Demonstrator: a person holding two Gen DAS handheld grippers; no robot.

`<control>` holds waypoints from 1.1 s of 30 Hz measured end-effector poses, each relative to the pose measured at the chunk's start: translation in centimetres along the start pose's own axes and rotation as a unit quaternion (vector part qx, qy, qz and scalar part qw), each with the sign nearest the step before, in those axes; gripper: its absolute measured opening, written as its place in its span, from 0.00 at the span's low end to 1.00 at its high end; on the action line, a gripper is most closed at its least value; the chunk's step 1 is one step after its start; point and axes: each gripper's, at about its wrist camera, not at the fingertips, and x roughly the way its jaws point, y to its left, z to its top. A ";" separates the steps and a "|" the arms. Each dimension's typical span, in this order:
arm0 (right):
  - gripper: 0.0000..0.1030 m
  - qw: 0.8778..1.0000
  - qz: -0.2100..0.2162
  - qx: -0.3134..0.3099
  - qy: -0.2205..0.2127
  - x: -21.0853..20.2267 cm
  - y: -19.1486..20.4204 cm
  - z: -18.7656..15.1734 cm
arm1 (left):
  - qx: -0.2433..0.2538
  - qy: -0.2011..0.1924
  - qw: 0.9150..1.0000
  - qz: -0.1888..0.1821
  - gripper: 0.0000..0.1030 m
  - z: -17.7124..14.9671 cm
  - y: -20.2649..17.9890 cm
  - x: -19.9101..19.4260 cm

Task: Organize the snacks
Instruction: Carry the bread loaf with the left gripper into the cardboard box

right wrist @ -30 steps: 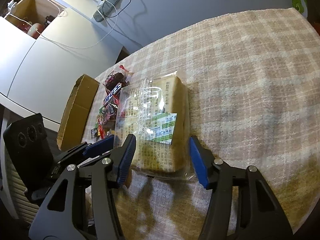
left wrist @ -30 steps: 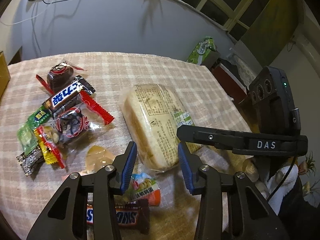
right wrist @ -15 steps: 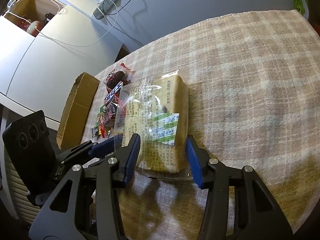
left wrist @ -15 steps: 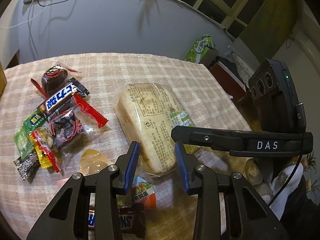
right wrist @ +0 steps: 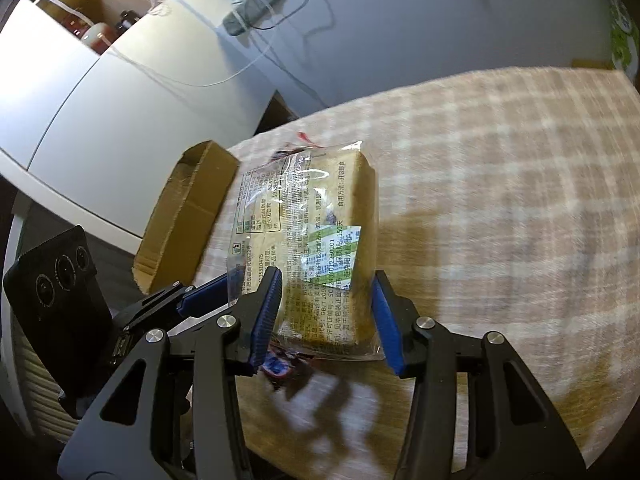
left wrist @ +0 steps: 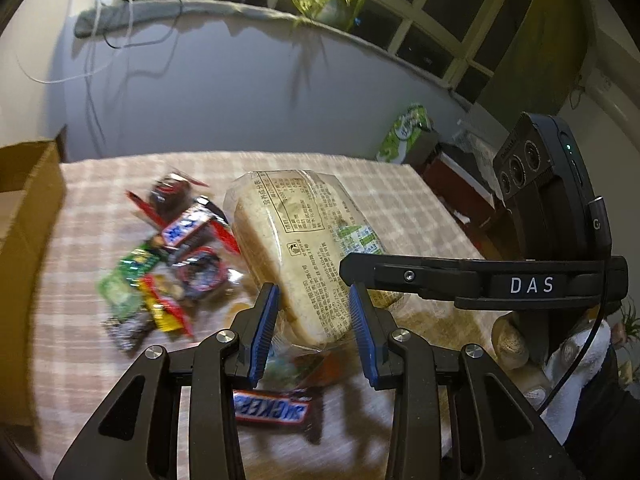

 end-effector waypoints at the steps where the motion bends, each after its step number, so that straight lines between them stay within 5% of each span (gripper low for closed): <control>1: 0.47 1.000 0.002 -0.005 0.000 0.0 0.6 0.1 | -0.001 -0.006 1.000 0.003 0.33 0.0 0.4 -0.5; 18: 0.47 0.994 0.047 -0.094 0.020 4.6 12.2 1.7 | -0.049 -0.080 0.993 0.075 0.33 -1.2 7.7 -9.4; 33: 0.47 0.983 0.072 -0.160 0.061 11.4 21.2 2.6 | -0.115 -0.114 0.978 0.135 0.33 -3.3 14.8 -14.7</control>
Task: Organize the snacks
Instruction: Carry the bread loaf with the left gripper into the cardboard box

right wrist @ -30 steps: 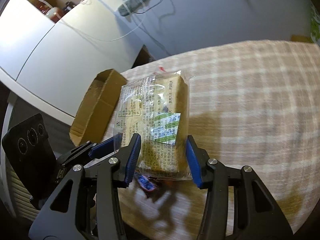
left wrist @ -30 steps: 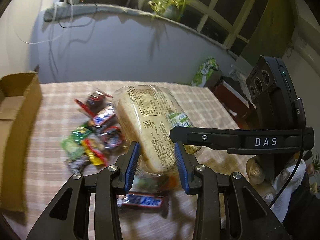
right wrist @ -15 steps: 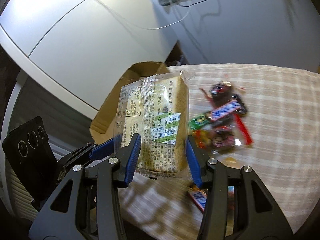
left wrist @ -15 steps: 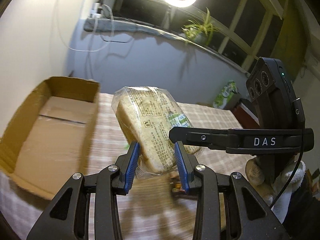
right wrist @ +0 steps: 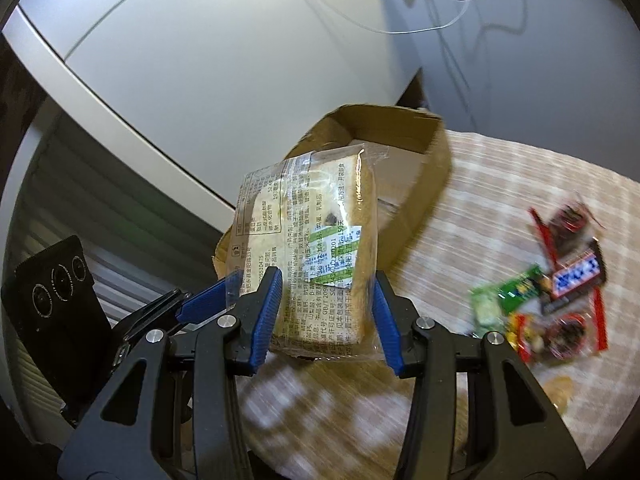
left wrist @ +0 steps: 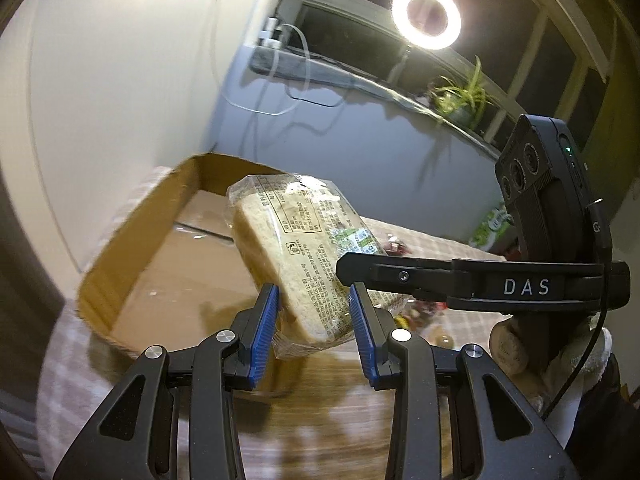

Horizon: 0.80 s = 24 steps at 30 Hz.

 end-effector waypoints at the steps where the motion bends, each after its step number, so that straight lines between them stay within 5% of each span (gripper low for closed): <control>1: 0.47 1.000 0.000 -0.004 0.003 0.5 0.5 0.2 | -0.003 0.000 1.000 0.002 0.33 0.1 0.4 0.0; 13: 0.47 0.999 -0.005 -0.030 0.041 6.1 3.1 1.5 | -0.029 0.008 0.999 0.030 0.33 0.2 3.8 0.3; 24: 0.47 0.998 -0.030 -0.049 0.040 6.8 3.1 1.8 | -0.031 0.014 0.998 0.058 0.33 0.2 4.3 1.1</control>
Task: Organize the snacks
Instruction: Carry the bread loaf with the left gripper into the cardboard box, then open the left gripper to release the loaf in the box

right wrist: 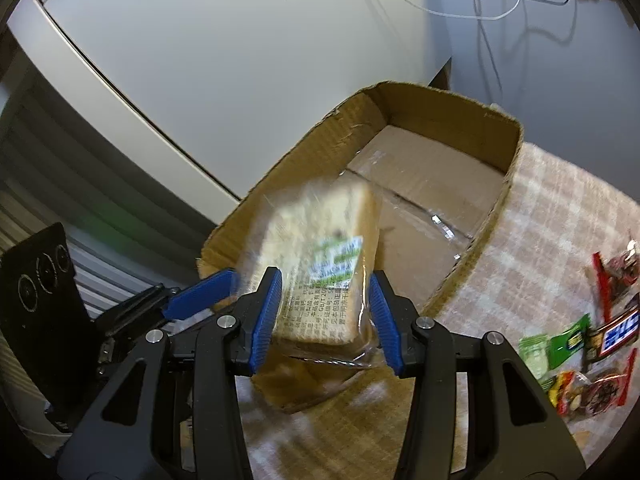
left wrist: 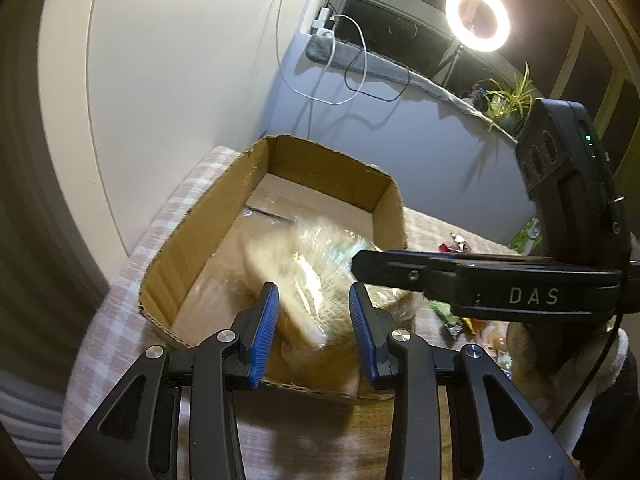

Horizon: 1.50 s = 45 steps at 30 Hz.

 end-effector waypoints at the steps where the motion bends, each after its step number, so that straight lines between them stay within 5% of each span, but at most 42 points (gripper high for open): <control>1: 0.47 1.000 -0.003 -0.001 -0.003 -0.1 -0.1 0.0 | -0.001 0.000 1.000 0.000 0.33 0.0 0.0 0.0; 9: 0.50 1.000 -0.012 -0.006 -0.015 -1.7 -0.8 -0.3 | 0.000 -0.006 1.000 0.009 0.33 0.0 0.0 -0.7; 18: 0.70 0.997 -0.054 -0.018 -0.058 -6.3 -1.7 -1.7 | 0.007 -0.020 1.000 0.009 0.37 -0.3 -1.1 -2.2; 31: 0.71 0.987 -0.110 0.026 -0.116 -15.4 -8.0 -7.8 | 0.054 -0.005 0.998 -0.043 0.37 -2.4 -7.2 -1.9; 34: 0.83 0.982 -0.139 0.028 -0.122 -16.8 -9.4 -9.5 | 0.064 0.008 0.996 -0.061 0.37 -3.2 -8.8 -1.5; 45: 0.81 0.983 -0.170 0.026 -0.063 -17.4 -13.6 -14.9 | 0.112 0.068 0.986 -0.105 0.37 -6.3 -14.2 1.1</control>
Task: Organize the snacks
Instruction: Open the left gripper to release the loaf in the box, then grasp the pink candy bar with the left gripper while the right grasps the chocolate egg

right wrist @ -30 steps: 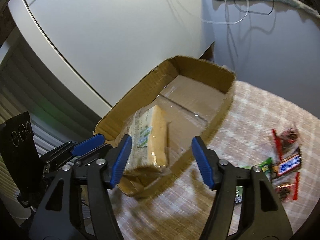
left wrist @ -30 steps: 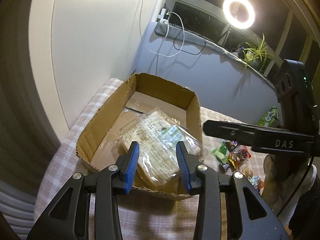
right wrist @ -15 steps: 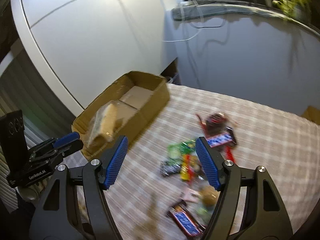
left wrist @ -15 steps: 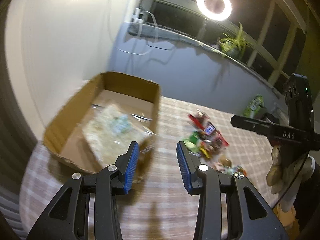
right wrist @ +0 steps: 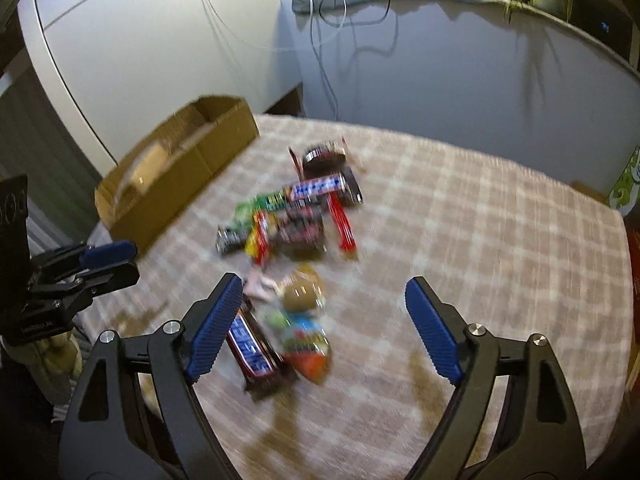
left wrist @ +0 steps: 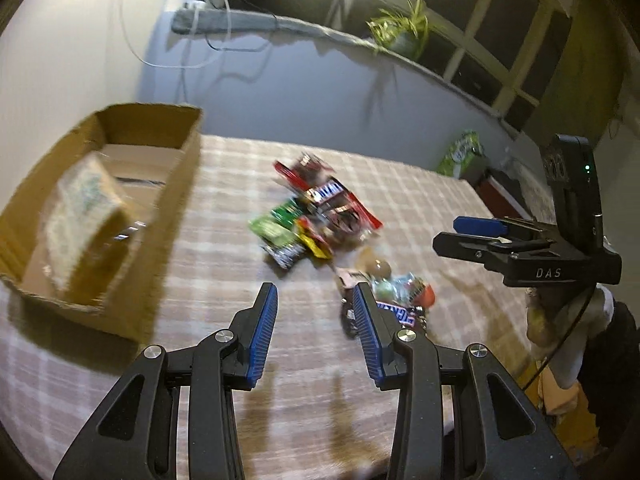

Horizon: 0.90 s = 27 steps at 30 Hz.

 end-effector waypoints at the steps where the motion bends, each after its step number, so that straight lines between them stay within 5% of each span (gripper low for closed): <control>1: 0.77 1.000 0.004 0.001 0.007 0.2 -0.2 -0.4 | 0.002 0.003 1.000 -0.001 0.37 -0.1 -0.3 0.3; 9: 0.53 0.998 0.035 0.018 0.051 2.3 -0.4 -3.3 | 0.044 0.040 0.998 -0.009 0.37 0.8 -2.0 4.0; 14: 0.42 0.997 0.037 0.023 0.057 3.1 -0.3 -4.5 | 0.096 0.065 0.993 -0.002 0.28 1.1 -3.2 5.9; 27: 0.41 0.998 0.022 0.003 0.053 4.6 0.9 -4.2 | 0.199 0.121 0.973 0.005 0.27 1.5 -5.0 9.2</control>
